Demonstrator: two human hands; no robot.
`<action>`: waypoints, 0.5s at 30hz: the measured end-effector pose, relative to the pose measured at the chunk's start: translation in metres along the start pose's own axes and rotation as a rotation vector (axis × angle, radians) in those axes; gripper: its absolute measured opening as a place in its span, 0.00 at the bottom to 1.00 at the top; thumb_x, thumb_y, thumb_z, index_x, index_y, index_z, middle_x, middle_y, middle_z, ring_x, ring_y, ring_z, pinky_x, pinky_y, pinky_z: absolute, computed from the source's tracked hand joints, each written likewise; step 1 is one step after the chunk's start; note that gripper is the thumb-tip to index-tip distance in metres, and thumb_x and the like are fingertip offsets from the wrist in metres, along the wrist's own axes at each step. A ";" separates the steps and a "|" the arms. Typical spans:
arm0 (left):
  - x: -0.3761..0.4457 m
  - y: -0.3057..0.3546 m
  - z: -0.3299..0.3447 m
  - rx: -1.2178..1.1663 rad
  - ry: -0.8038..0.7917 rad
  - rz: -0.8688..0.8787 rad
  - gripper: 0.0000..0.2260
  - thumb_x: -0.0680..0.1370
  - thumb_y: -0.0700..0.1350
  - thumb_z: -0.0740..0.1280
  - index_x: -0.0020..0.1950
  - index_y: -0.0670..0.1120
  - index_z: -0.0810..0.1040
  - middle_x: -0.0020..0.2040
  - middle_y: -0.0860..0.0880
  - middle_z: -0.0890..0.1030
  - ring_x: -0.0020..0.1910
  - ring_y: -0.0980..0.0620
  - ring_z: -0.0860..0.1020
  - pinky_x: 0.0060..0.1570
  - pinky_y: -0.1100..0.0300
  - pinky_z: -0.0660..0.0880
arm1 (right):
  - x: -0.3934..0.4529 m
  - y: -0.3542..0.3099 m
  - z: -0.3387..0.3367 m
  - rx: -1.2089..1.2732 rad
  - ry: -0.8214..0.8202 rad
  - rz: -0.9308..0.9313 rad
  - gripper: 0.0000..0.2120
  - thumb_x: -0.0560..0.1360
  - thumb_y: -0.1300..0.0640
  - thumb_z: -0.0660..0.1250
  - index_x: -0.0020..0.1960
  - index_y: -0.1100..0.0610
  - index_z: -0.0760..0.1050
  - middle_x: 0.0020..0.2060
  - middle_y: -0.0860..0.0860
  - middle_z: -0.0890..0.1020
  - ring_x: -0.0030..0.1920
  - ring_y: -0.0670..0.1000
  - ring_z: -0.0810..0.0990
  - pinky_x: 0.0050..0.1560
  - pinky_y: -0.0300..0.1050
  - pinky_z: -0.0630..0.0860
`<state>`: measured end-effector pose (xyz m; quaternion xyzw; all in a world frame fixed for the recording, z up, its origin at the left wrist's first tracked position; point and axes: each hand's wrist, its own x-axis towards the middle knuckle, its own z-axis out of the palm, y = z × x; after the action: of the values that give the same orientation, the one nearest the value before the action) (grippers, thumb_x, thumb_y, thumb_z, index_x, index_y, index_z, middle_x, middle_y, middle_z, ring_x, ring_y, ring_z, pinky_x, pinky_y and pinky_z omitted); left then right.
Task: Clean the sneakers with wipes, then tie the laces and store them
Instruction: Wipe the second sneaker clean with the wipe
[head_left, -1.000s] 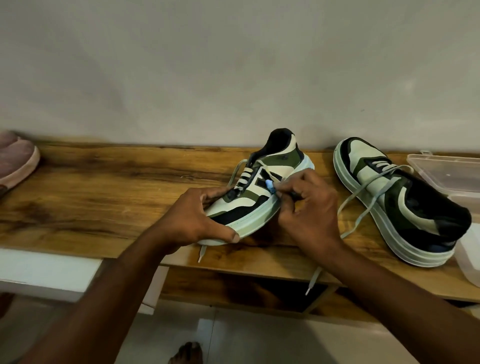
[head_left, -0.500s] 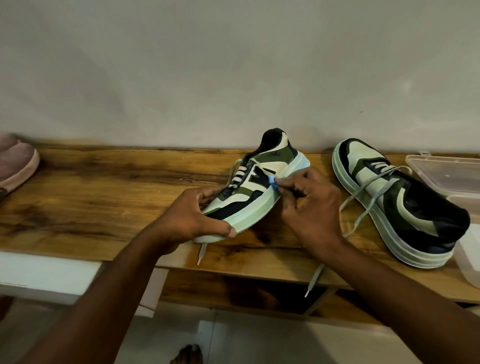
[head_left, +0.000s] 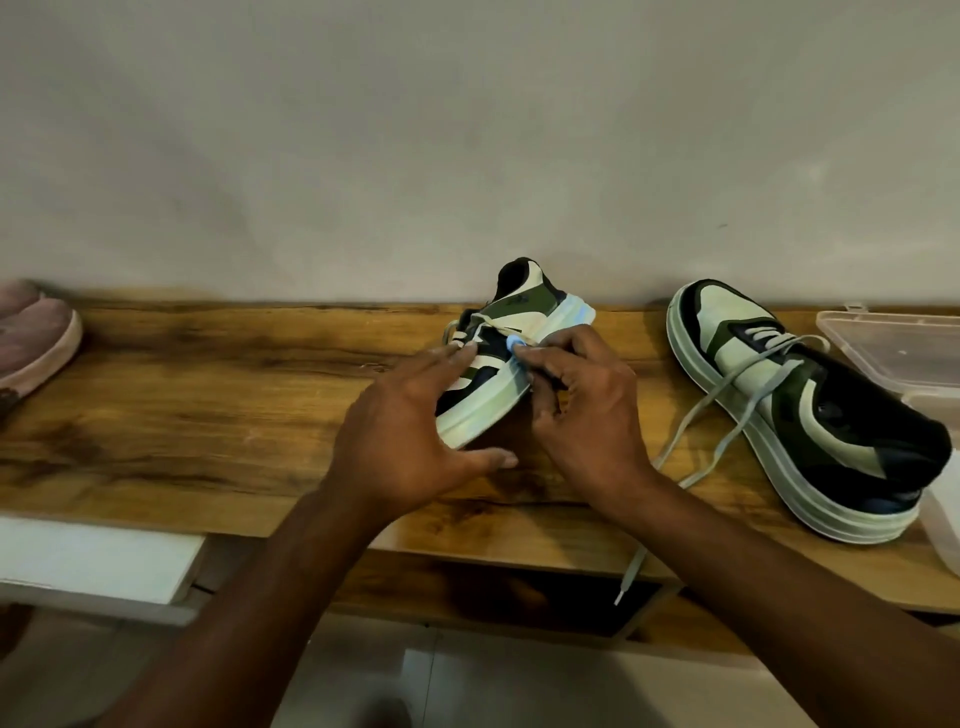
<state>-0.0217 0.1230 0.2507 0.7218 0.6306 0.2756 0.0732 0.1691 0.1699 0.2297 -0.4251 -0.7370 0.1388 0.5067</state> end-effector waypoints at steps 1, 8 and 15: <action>0.000 0.002 0.003 0.063 0.022 0.028 0.45 0.63 0.74 0.74 0.76 0.55 0.73 0.74 0.54 0.76 0.71 0.56 0.74 0.66 0.48 0.77 | 0.000 -0.001 0.000 -0.003 0.001 0.004 0.18 0.73 0.72 0.71 0.61 0.61 0.83 0.50 0.52 0.79 0.50 0.46 0.79 0.53 0.35 0.79; -0.002 0.014 0.008 0.188 0.061 0.148 0.28 0.74 0.55 0.70 0.73 0.46 0.78 0.71 0.46 0.79 0.67 0.46 0.79 0.60 0.45 0.80 | -0.010 -0.012 0.002 -0.012 -0.062 -0.098 0.17 0.73 0.72 0.72 0.60 0.63 0.84 0.52 0.54 0.81 0.54 0.48 0.80 0.60 0.36 0.78; -0.012 0.013 0.014 0.214 0.019 0.201 0.29 0.77 0.56 0.68 0.75 0.44 0.75 0.73 0.44 0.76 0.67 0.45 0.80 0.59 0.45 0.82 | -0.007 0.008 -0.007 -0.079 -0.091 -0.132 0.12 0.74 0.68 0.74 0.57 0.63 0.85 0.49 0.54 0.83 0.48 0.48 0.82 0.51 0.39 0.81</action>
<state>-0.0039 0.1127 0.2419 0.7825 0.5815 0.2195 -0.0379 0.1795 0.1672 0.2233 -0.3887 -0.7906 0.0951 0.4636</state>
